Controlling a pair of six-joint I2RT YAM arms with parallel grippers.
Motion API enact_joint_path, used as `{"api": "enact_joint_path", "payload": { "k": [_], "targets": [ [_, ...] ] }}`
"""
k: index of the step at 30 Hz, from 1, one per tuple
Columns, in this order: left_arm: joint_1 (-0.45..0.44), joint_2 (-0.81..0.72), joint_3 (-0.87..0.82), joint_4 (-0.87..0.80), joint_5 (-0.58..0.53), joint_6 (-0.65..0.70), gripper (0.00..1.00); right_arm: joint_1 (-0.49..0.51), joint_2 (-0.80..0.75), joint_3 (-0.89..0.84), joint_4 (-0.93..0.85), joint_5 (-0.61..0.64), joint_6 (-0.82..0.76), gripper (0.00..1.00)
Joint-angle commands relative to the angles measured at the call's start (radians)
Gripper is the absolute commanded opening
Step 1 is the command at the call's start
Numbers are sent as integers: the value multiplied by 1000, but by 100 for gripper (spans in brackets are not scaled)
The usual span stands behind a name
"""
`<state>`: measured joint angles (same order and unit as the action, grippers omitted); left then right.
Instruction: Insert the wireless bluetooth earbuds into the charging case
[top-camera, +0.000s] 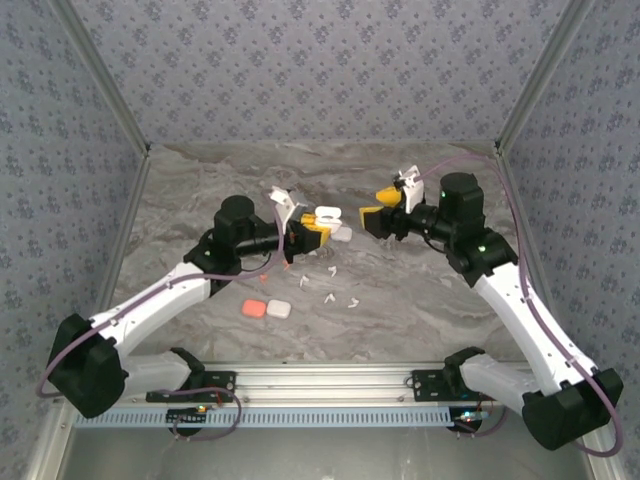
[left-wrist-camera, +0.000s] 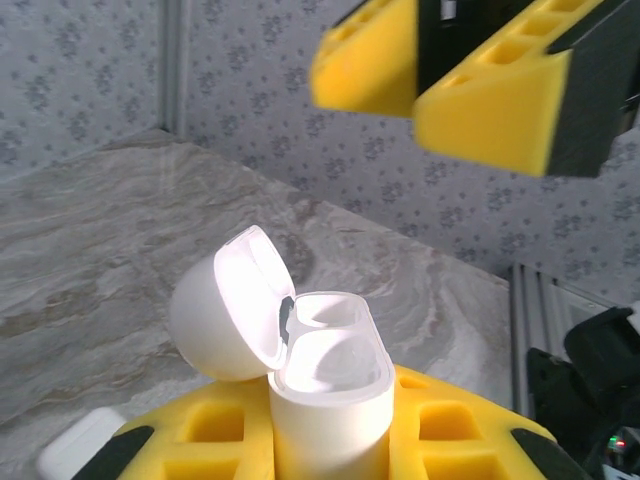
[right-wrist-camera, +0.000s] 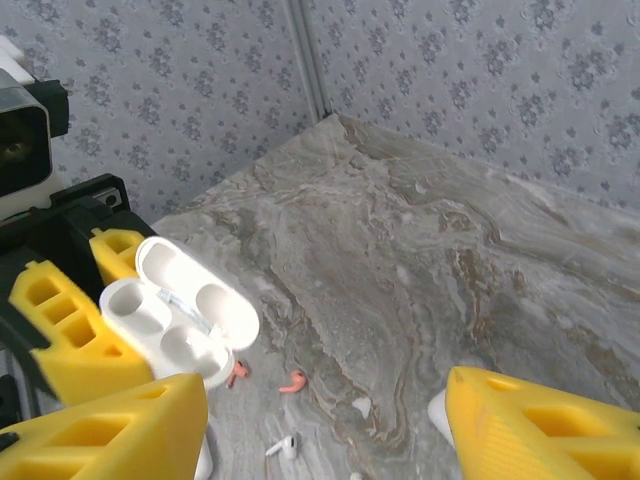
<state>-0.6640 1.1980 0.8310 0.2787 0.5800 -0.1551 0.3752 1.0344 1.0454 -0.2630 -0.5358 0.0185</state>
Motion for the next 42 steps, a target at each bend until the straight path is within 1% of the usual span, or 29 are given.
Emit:
{"api": "enact_joint_path", "payload": {
  "k": [1,4,7,9,13,15,17,20,24,31,39,42],
  "targets": [
    [-6,-56,-39,71,-97,36,0,-2,-15,-23,-122,45,46,67],
    [-6,-87,-76,84,-150,46,0,11,-9,-63,-176,84,94,66],
    [-6,-119,-102,87,-193,58,0,49,10,-104,-228,140,149,65],
    [-6,-135,-114,82,-215,63,0,81,35,-125,-271,184,195,65],
    [-6,-158,-122,66,-241,81,0,183,112,-172,-333,272,300,63],
    [-6,-161,-126,65,-251,84,0,234,156,-195,-334,309,356,62],
    [-6,-159,-127,66,-255,87,0,274,216,-218,-325,330,409,57],
    [-6,-155,-126,65,-253,87,0,310,300,-226,-308,344,465,52],
    [-6,-157,-127,59,-254,86,0,329,385,-227,-279,352,505,47],
    [-6,-160,-127,49,-257,86,0,335,477,-216,-260,352,516,44],
    [-6,-158,-122,41,-260,87,0,356,527,-199,-234,355,513,43],
    [-6,-159,-118,31,-264,86,0,363,542,-183,-235,356,509,41]
  ]
}}
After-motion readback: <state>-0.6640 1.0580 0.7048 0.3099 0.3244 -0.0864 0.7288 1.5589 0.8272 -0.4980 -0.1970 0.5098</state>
